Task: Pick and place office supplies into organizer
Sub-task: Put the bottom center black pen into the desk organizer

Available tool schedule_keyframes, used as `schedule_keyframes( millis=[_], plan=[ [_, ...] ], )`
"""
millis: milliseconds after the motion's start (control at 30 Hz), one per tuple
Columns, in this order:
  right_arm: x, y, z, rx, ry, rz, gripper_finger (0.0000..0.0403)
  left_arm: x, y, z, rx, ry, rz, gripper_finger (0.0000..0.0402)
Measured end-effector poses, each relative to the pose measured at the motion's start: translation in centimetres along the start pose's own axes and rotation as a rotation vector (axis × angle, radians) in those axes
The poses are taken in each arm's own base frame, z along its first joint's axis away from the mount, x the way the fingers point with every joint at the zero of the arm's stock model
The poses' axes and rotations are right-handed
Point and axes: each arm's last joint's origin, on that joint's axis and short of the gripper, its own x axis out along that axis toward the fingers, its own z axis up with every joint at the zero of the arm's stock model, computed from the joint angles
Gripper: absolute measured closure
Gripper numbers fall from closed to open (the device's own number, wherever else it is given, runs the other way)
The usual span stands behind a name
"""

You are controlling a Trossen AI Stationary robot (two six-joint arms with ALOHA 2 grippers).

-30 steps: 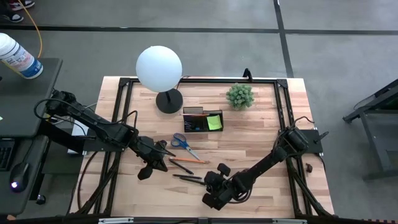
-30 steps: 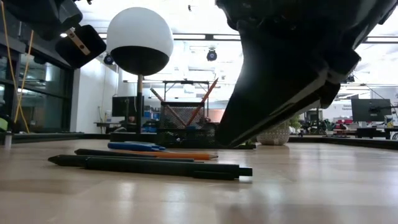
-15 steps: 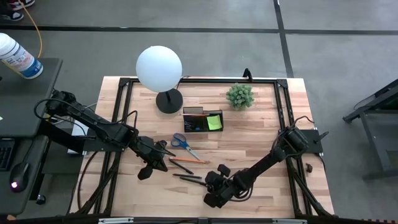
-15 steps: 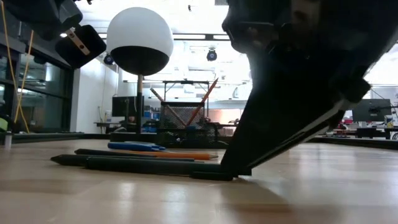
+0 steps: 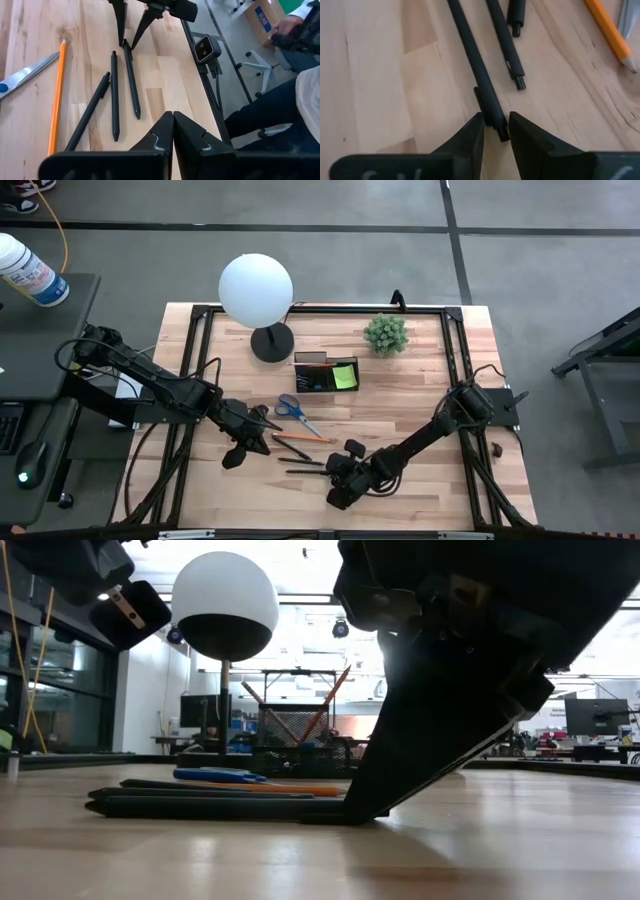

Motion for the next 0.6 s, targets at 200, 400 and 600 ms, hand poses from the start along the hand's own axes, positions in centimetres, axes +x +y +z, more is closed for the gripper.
schedule_keyframes(
  millis=[200, 400, 600],
  plan=[
    [1.07, -0.17, -0.39, 0.035, 0.050, 0.024, 0.0347, 0.00, 0.03, 0.01, -0.002, -0.003, 0.008, 0.0401],
    [1.28, -0.36, -0.18, 0.043, 0.069, 0.040, 0.0387, 0.00, 0.04, 0.01, -0.002, -0.005, 0.011, 0.0401],
    [0.84, -0.01, 0.21, 0.040, 0.057, 0.083, 0.0395, 0.00, 0.04, 0.00, -0.018, -0.003, 0.011, 0.0401]
  ],
)
